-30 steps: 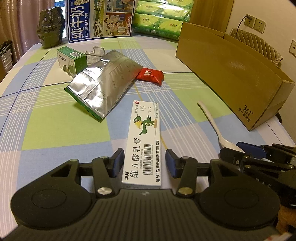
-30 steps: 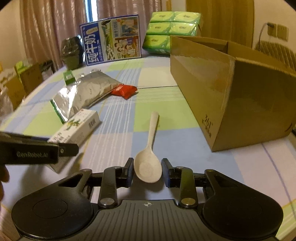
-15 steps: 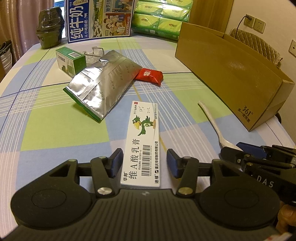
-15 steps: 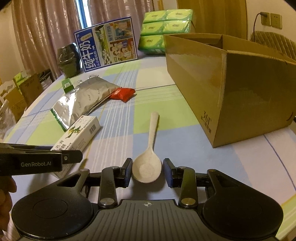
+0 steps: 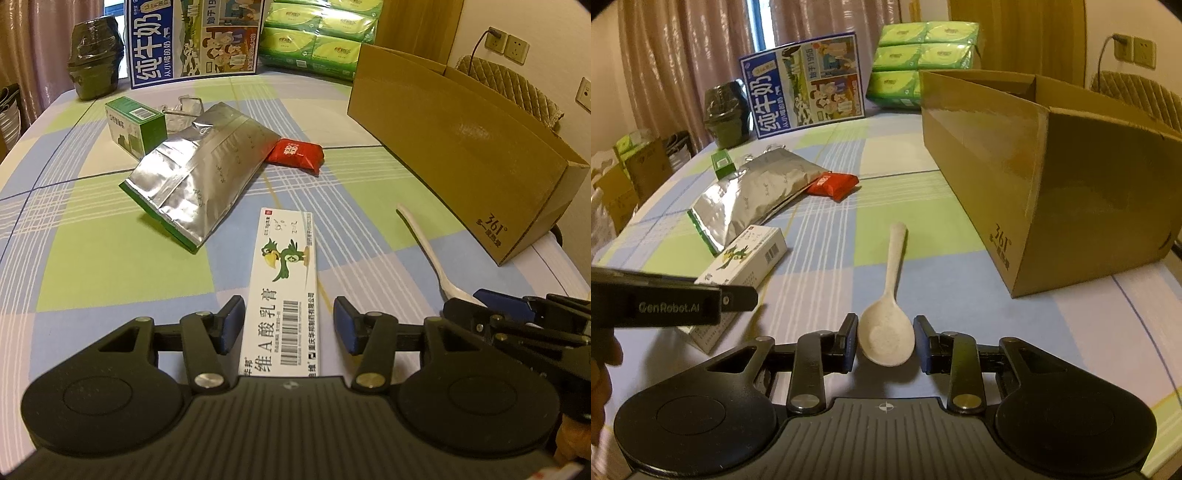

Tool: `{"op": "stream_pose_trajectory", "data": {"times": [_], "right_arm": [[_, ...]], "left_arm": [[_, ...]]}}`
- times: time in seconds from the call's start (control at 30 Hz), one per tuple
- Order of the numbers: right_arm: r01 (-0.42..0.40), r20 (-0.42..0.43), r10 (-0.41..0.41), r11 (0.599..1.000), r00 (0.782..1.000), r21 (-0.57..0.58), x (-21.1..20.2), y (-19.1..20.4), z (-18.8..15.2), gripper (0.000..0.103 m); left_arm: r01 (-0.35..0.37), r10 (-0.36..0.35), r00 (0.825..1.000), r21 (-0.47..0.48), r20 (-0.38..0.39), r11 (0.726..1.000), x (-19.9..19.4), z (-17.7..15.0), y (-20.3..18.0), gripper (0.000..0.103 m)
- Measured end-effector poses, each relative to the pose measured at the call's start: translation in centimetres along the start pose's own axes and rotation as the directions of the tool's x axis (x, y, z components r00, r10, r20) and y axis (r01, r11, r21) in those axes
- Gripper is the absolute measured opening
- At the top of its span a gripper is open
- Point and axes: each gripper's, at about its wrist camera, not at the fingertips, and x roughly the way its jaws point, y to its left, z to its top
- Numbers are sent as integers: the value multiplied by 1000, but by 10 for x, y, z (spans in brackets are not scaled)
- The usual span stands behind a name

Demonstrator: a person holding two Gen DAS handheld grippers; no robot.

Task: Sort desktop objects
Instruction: 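Lift the ointment box and spoon, holding both tools closed, then carry the ointment box and spoon into the cardboard box and open both tools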

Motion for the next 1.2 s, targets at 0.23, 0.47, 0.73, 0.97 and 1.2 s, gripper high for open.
{"op": "stream_pose_trajectory", "data": {"times": [0.23,0.47,0.73,0.97,1.2], "right_arm": [[7,7,-7,999,1000,-36,0,4,-1,29],[8,18,-7,998,1000,-60,-1,6,0,29],[7,63,0,993,998,-116,-6,14,3,29],[6,85,6,991,996,-132,-12,17,6,29],[3,112,12,991,994,-133,-25,18,15,29]], "left_arm": [[-12,13,1000,37,-6,999,4,2,-4,40],[-39,40,999,71,-7,997,5,2,-7,33],[-44,42,999,69,33,997,-7,5,-10,33],[-27,25,999,39,46,999,-17,5,-10,33],[-14,12,998,30,61,999,-31,6,-15,33]]}}
